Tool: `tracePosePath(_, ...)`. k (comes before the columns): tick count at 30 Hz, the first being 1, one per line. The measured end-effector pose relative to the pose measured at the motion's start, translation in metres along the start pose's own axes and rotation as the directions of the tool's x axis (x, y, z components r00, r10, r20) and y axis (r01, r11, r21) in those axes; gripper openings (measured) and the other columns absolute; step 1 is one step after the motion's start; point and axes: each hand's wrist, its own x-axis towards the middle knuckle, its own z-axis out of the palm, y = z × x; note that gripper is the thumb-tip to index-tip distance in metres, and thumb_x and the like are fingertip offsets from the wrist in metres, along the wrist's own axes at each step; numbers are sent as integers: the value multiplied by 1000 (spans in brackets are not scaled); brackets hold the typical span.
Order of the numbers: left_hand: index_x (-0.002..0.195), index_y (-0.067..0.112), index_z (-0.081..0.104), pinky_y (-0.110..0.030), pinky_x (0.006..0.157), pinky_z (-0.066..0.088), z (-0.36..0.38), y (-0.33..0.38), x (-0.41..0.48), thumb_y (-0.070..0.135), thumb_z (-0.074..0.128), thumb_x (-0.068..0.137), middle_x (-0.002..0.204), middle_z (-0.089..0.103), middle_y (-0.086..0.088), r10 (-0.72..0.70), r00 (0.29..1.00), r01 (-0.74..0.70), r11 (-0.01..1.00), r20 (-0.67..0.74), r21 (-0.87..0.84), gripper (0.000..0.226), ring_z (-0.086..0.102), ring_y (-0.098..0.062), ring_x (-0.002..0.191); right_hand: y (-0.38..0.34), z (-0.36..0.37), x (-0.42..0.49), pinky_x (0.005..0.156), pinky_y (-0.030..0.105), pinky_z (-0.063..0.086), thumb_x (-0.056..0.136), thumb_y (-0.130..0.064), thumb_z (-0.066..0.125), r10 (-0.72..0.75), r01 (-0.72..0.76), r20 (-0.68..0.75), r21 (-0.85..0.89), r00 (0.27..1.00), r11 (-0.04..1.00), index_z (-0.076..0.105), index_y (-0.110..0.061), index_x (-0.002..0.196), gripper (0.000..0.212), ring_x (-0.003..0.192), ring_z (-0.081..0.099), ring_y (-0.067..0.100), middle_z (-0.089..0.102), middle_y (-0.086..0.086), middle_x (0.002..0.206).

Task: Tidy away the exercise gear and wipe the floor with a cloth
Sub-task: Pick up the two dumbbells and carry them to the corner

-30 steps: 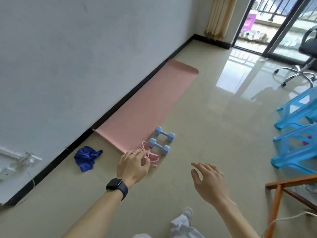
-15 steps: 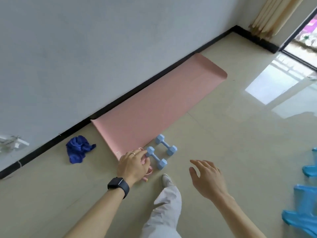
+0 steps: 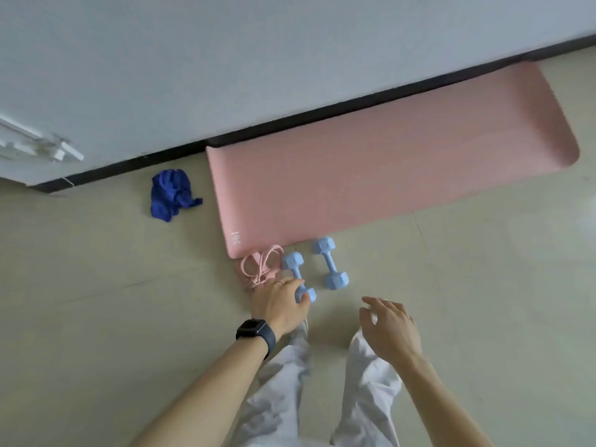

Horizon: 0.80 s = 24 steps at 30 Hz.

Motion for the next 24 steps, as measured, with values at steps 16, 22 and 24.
tracePosePath(16, 151, 28, 38, -39, 107, 40, 276, -69, 192, 41, 50, 97, 149, 50, -2, -481, 824, 562, 763, 300, -321, 57, 45, -27, 136, 58, 161, 317, 100, 39, 41, 102, -36, 44, -208, 265, 353, -121, 912, 957, 29, -31, 154, 55, 134, 43, 26, 47, 0, 150)
tracePosePath(22, 152, 13, 33, -33, 104, 36, 376, -116, 271, 32, 60, 95, 150, 46, -10, -531, 782, 618, 585, 328, -525, 66, 44, -27, 136, 77, 265, 406, 89, 36, 43, 98, -37, 55, -47, 39, 374, 28, 926, 999, 16, -21, 158, 73, 129, 50, 31, 42, 10, 153)
tracePosePath(24, 151, 11, 31, -33, 103, 36, 402, -126, 291, 32, 60, 96, 149, 45, -13, -547, 762, 638, 542, 346, -548, 66, 45, -29, 135, 78, 291, 434, 95, 40, 46, 97, -41, 57, 10, -41, 359, 79, 933, 996, 11, -22, 159, 79, 134, 47, 33, 37, 9, 157)
